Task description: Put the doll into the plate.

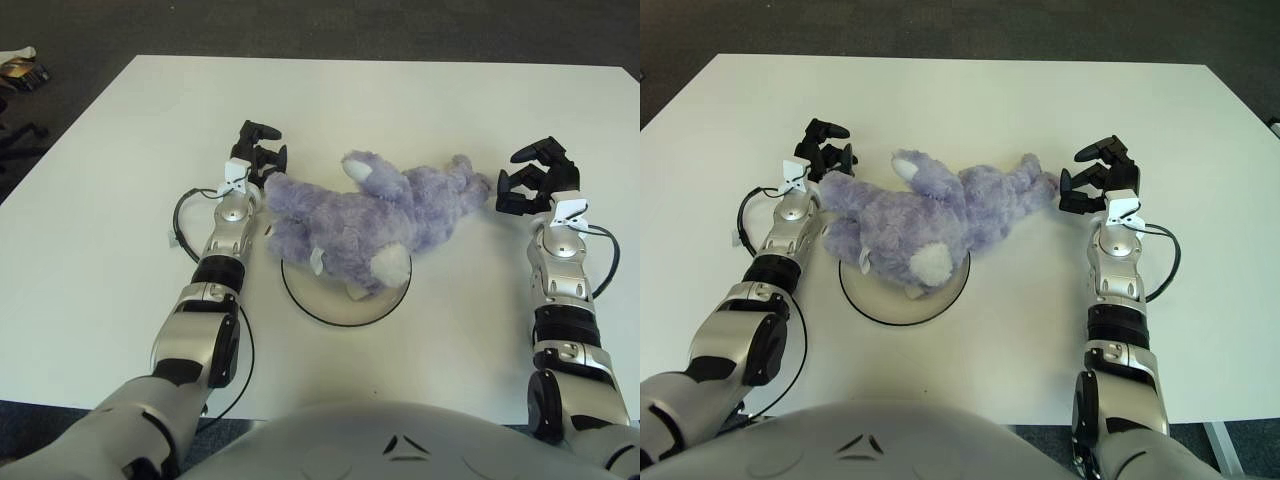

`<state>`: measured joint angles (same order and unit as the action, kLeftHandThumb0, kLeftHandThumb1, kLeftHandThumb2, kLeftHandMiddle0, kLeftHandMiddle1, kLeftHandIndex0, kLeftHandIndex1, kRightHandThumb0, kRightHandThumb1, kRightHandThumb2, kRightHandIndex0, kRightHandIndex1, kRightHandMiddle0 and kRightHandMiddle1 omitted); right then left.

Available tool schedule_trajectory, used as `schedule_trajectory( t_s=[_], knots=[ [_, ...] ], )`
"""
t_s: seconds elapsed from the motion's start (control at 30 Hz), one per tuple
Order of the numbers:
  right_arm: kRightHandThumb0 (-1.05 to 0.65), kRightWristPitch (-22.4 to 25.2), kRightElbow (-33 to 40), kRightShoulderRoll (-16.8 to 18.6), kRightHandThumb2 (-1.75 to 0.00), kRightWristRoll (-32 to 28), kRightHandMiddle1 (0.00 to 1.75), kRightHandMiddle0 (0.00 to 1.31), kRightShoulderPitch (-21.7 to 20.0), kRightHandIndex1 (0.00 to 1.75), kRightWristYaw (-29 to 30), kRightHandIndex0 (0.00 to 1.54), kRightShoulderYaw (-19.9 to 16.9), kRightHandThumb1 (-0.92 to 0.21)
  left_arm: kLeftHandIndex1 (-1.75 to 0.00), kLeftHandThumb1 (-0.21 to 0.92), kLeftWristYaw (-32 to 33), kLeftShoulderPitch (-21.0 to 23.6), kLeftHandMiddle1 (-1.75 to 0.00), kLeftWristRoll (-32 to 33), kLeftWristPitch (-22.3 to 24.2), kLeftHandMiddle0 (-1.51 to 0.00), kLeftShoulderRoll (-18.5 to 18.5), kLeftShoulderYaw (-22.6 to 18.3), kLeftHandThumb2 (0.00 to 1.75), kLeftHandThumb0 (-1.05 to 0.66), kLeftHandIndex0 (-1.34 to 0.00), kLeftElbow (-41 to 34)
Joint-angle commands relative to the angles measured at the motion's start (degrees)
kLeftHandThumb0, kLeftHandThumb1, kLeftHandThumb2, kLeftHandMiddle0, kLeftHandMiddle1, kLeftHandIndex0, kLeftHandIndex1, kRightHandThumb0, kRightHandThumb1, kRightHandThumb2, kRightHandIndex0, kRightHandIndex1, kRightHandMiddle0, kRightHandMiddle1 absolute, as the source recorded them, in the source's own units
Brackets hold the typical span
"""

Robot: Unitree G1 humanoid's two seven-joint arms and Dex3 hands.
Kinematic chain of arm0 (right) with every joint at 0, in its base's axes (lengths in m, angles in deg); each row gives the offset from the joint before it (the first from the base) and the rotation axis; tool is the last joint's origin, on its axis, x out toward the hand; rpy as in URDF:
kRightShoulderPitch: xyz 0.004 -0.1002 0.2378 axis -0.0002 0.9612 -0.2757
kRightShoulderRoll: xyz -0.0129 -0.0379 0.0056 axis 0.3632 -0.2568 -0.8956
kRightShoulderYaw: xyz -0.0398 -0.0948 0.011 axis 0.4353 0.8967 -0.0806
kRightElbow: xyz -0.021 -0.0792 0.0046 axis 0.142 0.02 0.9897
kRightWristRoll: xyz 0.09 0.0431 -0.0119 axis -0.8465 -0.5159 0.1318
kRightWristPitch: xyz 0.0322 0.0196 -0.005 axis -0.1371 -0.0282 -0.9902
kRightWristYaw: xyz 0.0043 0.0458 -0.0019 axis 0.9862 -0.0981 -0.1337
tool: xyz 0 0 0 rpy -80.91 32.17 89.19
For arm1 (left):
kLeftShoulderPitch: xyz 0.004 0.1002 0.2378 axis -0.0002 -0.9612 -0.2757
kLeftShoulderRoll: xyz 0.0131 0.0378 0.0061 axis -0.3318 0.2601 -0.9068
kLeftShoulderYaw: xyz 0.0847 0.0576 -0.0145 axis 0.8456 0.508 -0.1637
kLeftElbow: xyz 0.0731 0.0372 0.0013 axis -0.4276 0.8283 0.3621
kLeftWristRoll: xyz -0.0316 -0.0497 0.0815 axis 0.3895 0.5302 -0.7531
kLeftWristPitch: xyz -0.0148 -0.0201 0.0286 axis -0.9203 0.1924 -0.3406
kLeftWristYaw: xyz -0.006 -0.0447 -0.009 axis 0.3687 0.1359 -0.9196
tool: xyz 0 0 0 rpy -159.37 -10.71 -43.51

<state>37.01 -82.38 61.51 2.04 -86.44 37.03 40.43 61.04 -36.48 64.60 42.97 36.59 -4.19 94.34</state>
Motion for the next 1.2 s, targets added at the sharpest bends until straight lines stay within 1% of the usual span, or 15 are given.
schedule_trajectory(
  t_s=[0.0,0.03,0.13,0.23,0.3,0.37,0.47,0.67,0.93,1.17],
  knots=[
    [0.00,-4.5,-4.0,0.3,-1.54,-1.9,1.75,0.58,-1.4,1.50,-0.1,0.90,-0.7,-0.05,-1.75,0.40,-0.9,1.0,-1.53,0.5,-2.5,-0.66,-0.5,-0.5,1.16,-0.01,-0.32,2.3],
    [0.00,-5.5,-5.2,0.5,-1.54,-2.6,1.75,0.58,-1.7,1.51,-0.3,0.90,-1.0,-0.05,-1.75,0.40,-1.0,1.1,-1.54,0.4,-3.0,-0.66,-0.5,-0.5,1.17,-0.01,-0.32,2.6],
    [0.00,-5.2,-6.9,2.3,-1.56,-6.8,1.75,0.59,-2.6,1.52,-0.7,0.91,-2.8,-0.04,-1.75,0.38,-1.4,1.2,-1.56,0.4,-4.2,-0.67,-0.6,-0.7,1.19,-0.01,-0.32,3.8],
    [0.00,-4.7,-7.3,2.9,-1.59,-8.7,1.75,0.59,-3.0,1.56,-0.7,0.91,-3.4,-0.02,-1.75,0.37,-1.9,1.4,-1.57,0.6,-5.0,-0.68,-0.6,-1.0,1.21,-0.01,-0.32,4.8],
    [0.00,-3.0,-7.3,4.0,-1.64,-12.4,1.75,0.62,-3.3,1.60,-2.3,0.91,-4.3,0.01,-1.75,0.36,-3.1,1.4,-1.57,1.7,-5.8,-0.69,-0.4,-1.8,1.23,-0.01,-0.33,6.1],
    [0.00,-2.3,-7.3,4.3,-1.70,-14.3,1.75,0.65,-3.3,1.67,-3.4,0.91,-4.7,0.04,-1.75,0.33,-3.8,1.4,-1.57,2.5,-6.0,-0.70,-0.3,-2.3,1.26,-0.01,-0.35,6.8],
    [0.00,-2.2,-7.8,4.2,-1.73,-15.1,1.75,0.66,-3.4,1.70,-4.2,0.91,-5.0,0.06,-1.75,0.31,-4.6,1.6,-1.58,3.1,-5.8,-0.71,-0.2,-2.6,1.28,-0.01,-0.37,7.3],
    [0.00,-2.0,-8.4,4.2,-1.73,-16.7,1.75,0.67,-3.5,1.66,-5.1,0.93,-5.5,0.07,-1.75,0.30,-5.6,1.9,-1.60,3.8,-5.0,-0.71,0.0,-3.1,1.31,-0.01,-0.37,7.9],
    [0.00,-1.5,-8.3,4.5,-1.71,-18.5,1.75,0.66,-3.6,1.61,-5.8,0.95,-5.9,0.07,-1.75,0.30,-5.9,2.0,-1.61,3.6,-4.3,-0.71,0.0,-2.9,1.31,-0.01,-0.38,8.2],
    [0.00,-0.9,-8.2,4.9,-1.72,-19.6,1.75,0.66,-3.3,1.62,-7.1,0.95,-6.0,0.07,-1.75,0.31,-6.1,2.1,-1.62,3.0,-4.1,-0.70,-0.1,-2.4,1.30,-0.01,-0.36,8.6]
  ],
)
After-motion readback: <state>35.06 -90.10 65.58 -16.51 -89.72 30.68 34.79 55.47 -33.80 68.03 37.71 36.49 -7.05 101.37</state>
